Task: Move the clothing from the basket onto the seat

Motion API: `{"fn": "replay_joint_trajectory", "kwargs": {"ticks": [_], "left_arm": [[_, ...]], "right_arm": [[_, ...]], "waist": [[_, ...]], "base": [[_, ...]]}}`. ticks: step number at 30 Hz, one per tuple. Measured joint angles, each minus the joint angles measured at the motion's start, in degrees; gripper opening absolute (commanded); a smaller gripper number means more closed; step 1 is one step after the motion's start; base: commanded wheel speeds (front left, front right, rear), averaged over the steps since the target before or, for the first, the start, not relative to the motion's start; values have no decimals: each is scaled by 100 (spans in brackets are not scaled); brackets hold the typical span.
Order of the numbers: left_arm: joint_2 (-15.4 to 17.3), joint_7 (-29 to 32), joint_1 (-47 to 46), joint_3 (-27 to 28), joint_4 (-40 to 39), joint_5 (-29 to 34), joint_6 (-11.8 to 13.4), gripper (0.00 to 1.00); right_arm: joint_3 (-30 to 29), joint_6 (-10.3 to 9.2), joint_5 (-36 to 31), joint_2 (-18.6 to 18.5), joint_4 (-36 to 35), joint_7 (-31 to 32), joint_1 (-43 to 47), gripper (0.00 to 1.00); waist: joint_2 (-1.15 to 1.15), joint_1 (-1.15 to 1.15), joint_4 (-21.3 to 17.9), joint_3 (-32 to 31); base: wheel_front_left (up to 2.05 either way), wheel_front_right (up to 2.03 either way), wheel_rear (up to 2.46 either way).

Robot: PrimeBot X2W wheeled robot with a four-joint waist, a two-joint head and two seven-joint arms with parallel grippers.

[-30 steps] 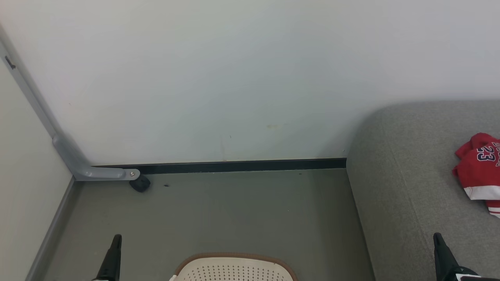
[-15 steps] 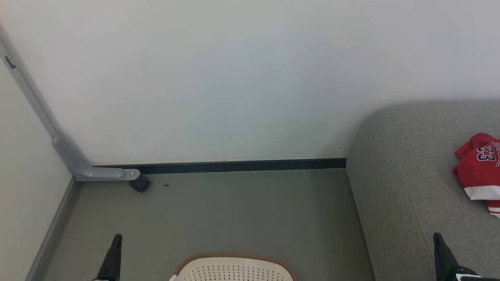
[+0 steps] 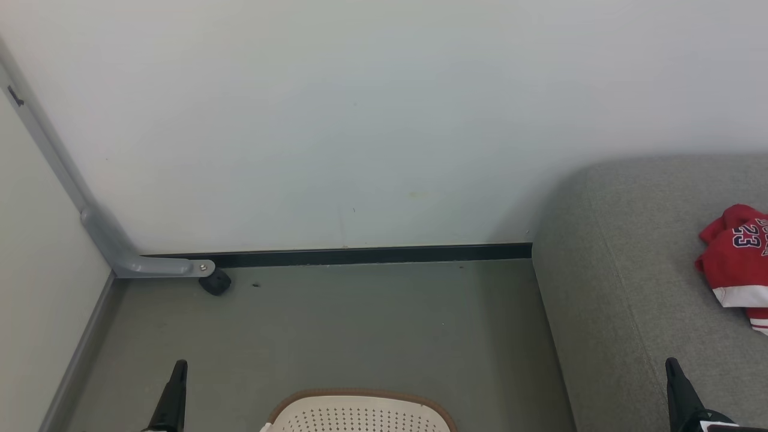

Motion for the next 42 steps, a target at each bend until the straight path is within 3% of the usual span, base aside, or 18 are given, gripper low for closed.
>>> {"fn": "replay_joint_trajectory", "kwargs": {"ticks": [42], "left_arm": [[-1, 0, 0, 0, 1, 0, -1, 0]], "right_arm": [[1, 0, 1, 0, -1, -1, 0, 0]], "waist": [[0, 0, 0, 0]], "base": [[0, 0, 0]]}}
